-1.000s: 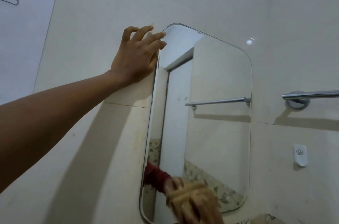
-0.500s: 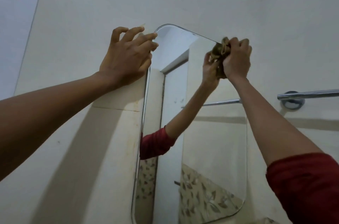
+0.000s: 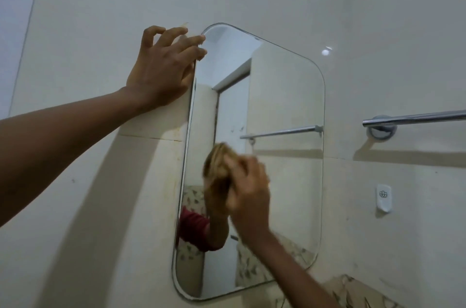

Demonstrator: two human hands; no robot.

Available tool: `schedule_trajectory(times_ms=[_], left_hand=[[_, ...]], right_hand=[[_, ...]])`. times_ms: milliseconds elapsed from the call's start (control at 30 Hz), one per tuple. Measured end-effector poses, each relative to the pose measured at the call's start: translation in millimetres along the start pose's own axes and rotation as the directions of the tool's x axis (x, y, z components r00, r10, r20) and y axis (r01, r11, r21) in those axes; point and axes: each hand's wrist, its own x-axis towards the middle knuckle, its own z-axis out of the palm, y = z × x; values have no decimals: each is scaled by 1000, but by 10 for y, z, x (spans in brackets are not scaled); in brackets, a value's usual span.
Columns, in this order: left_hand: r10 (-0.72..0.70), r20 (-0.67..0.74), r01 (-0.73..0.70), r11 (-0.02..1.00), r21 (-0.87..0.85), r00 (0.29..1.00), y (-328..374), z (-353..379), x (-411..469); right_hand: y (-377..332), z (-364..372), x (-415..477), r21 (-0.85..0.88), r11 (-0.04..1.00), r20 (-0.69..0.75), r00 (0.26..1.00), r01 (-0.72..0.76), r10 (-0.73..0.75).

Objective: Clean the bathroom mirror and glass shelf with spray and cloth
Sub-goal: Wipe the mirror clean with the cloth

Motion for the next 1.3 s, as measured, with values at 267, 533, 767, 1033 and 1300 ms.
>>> schedule_trajectory(times_ms=[267,533,767,1033,1300], left_hand=[[-10,13,10,1000,-23,1000,-6,-19,-4],[2,25,-2,1000,-1,1000,3,-12,-14],[50,119,-49,999,-13,992,-9,-47,-48],[130,240,-39,936,-349,962,496,-774,-1214],[52,948,944,-129,-305,313,1045,-1806,-2767]], right_hand=[[974,-204,-301,-310,924,-103,974,-225,203],[857,-252,-941,-87,707,-158,710,-702,686],[-764,-68,-1447,121,814,133,822,-568,554],[-981,-772,-1254,344,-180,834,212,-922,509],[-1169,-992,-1319,49,-659,993,105,-750,-46]])
